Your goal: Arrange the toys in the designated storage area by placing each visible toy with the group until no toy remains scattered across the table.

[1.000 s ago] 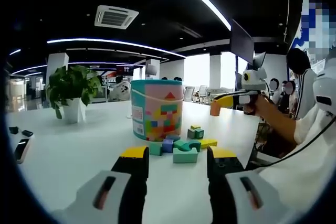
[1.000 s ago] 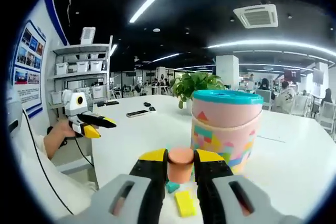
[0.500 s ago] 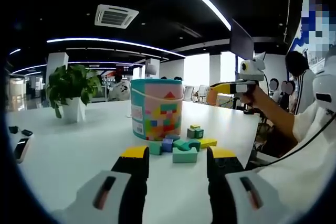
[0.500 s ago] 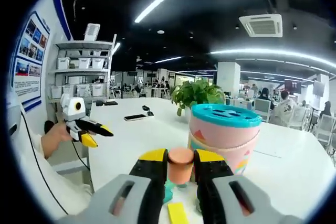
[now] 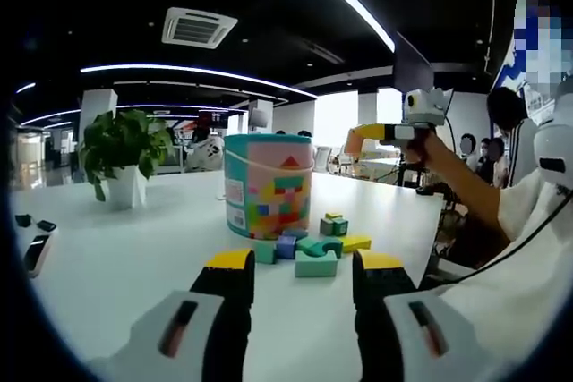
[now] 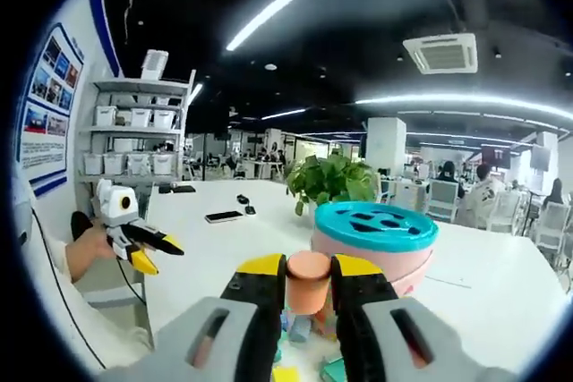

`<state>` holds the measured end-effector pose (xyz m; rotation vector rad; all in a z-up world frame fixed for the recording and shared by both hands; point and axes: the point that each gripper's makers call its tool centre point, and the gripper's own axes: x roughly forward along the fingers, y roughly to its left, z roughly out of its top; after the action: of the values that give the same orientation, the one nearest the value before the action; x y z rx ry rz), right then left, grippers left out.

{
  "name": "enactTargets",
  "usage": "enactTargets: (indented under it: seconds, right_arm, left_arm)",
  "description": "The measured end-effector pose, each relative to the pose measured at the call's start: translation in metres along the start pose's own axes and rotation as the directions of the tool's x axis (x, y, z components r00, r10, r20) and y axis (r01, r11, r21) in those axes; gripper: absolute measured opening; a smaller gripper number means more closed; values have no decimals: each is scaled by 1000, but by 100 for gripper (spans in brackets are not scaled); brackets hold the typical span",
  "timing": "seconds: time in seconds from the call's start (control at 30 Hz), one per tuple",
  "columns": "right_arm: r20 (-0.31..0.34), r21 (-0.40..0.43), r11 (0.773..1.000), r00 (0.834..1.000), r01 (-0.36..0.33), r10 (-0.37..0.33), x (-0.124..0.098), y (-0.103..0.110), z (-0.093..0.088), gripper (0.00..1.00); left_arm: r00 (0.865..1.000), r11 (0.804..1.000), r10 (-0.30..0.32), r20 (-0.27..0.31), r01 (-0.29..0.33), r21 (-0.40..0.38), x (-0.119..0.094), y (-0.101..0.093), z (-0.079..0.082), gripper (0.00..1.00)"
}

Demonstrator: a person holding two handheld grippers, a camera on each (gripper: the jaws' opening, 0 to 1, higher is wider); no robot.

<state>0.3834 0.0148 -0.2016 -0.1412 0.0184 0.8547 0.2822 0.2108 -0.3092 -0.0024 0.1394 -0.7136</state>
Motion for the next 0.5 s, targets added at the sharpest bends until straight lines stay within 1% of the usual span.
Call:
enactTargets:
  seconds: [0.07,0.13,0.17,0.23,0.33,0.37,0.5]
  right_arm:
    - [11,-5,1000,1000,6,-6,3,-5,5,19]
    - [23,7,1000,1000,4,-5,4,-9,12,19]
    - [42,20,1000,999,5,-6,6,-13,18,19]
    - [54,33,999,999,3,-5,9,-18,26,19]
    - [70,39,999,997,20,-22,15,-29,37,19]
    - [71,52,998,997,31,-35,18,-35,40,19]
    - [62,76,997,998,27,-31,27,-40,43,20]
  left_arm:
    - [1000,1000,-2,1,2,1,0,0,0,45]
    - [1000,1000,-2,1,2,0,1,0,0,45]
    - [1000,1000,-2,1,2,1,1,0,0,45]
    - [1000,1000,-1,-1,1,2,0,0,0,45]
    - [1000,1000,2,-1,-2,1,0,2,0,45]
    - [1000,1000,3,0,-3,0,-1,2,0,45]
    - [1000,1000,1,0,-1,4,-1,2,0,45]
